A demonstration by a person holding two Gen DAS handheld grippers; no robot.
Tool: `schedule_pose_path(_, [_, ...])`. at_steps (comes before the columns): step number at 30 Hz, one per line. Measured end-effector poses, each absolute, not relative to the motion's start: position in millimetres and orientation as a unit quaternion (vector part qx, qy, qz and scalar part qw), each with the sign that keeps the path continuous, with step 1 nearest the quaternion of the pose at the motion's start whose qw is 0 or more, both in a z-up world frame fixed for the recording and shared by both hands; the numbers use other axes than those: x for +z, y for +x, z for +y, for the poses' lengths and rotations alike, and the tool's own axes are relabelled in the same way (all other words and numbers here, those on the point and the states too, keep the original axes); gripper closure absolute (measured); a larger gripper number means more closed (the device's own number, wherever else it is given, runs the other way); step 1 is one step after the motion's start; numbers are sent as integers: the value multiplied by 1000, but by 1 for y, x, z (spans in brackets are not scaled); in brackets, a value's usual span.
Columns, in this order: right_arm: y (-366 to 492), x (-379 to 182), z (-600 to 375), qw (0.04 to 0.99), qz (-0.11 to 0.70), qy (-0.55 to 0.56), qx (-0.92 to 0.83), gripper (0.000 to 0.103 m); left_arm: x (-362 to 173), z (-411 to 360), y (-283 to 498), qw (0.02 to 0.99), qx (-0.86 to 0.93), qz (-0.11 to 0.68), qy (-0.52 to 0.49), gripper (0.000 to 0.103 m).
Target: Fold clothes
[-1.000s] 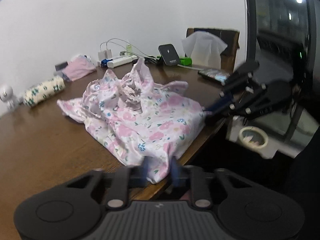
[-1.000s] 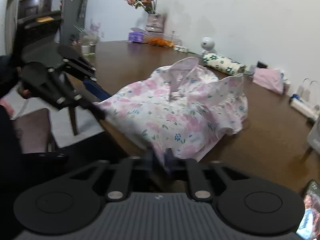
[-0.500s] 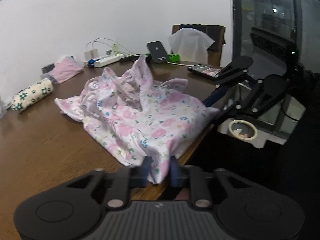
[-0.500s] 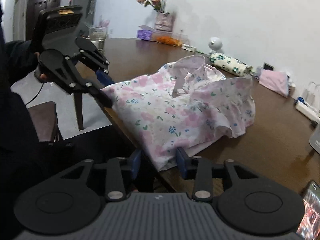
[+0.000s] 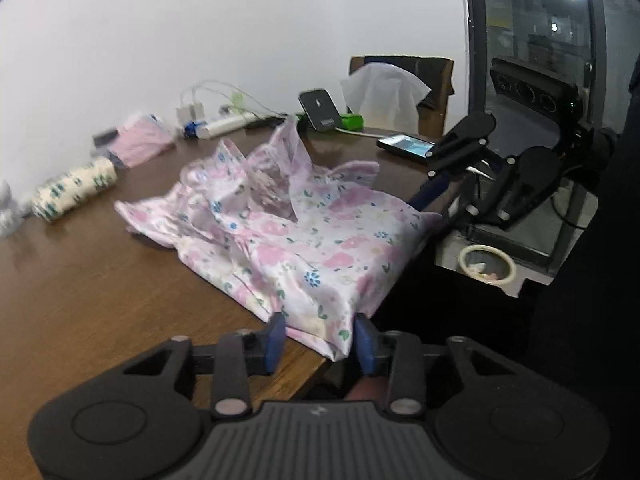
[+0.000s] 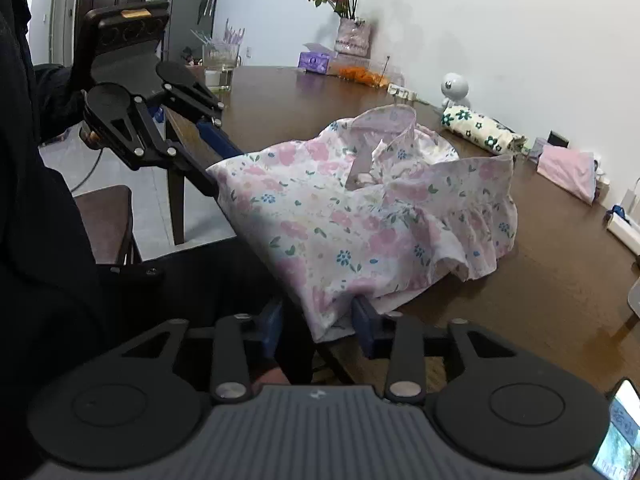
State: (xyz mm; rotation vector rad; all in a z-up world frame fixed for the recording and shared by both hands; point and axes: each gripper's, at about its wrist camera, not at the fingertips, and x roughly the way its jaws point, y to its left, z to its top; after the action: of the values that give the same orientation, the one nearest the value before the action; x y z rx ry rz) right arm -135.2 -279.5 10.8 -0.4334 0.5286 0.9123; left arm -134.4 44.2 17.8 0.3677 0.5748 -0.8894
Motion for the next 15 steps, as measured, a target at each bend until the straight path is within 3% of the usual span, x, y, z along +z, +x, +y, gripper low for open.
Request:
schedule_pose_path(1, [-133,12,-281,840,256,-193,438,85,17,44,-134,842,-432,274,171,96])
schedule_pose_path(3, [-132,14,-283,835,266,-180,446,98,16,44,-136,833,-451,272,170,99])
schedule_pose_path(9, [-143,23,-290,818,278,-173,474,101,26,62,-147,806,-508,278,122,101])
schedule_pose_path(15, [-129,55,-318,825,244,-68,506,101,56,80,-128,827,-510,231,46,101])
